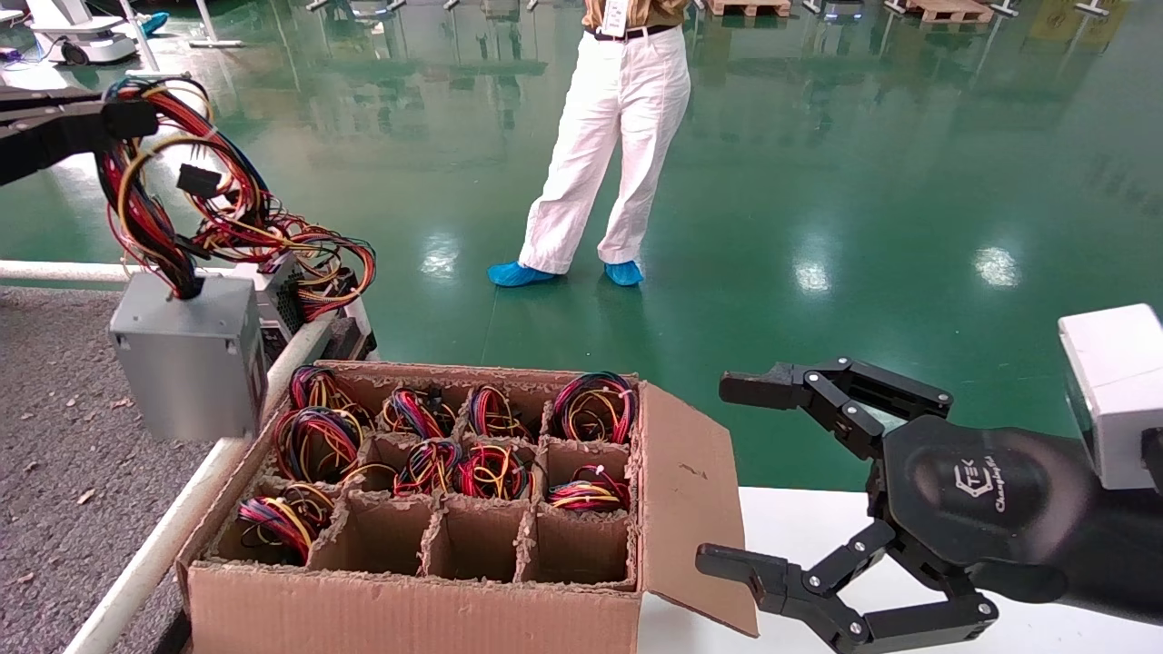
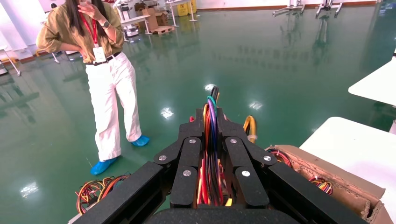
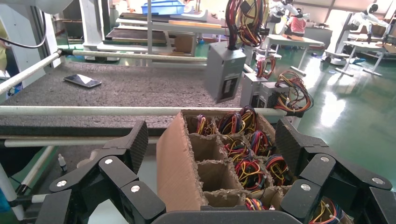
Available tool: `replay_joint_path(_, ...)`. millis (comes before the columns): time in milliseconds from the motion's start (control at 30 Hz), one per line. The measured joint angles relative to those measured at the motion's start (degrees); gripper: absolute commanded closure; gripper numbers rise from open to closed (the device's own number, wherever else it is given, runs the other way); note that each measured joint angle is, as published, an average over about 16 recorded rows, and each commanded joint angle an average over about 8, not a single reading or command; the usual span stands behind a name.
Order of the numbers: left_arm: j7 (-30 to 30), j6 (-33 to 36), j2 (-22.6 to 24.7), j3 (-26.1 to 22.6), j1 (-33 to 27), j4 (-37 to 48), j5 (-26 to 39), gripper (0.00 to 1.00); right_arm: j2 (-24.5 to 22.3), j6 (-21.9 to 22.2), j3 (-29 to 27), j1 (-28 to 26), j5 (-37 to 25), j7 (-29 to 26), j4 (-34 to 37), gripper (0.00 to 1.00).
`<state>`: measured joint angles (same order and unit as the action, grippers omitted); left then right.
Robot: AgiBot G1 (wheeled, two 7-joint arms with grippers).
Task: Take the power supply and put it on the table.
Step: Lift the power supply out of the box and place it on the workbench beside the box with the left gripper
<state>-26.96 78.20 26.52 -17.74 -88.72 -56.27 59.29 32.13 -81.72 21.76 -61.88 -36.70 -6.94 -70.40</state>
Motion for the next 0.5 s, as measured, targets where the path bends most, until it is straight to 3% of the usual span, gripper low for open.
replay_joint_path(500,1.8,-3.7,1.8,-0.4,-0.9,2.5,2.7,1.0,0.0,0.0,0.0,0.0,0.0,0.0,0.0,0.0)
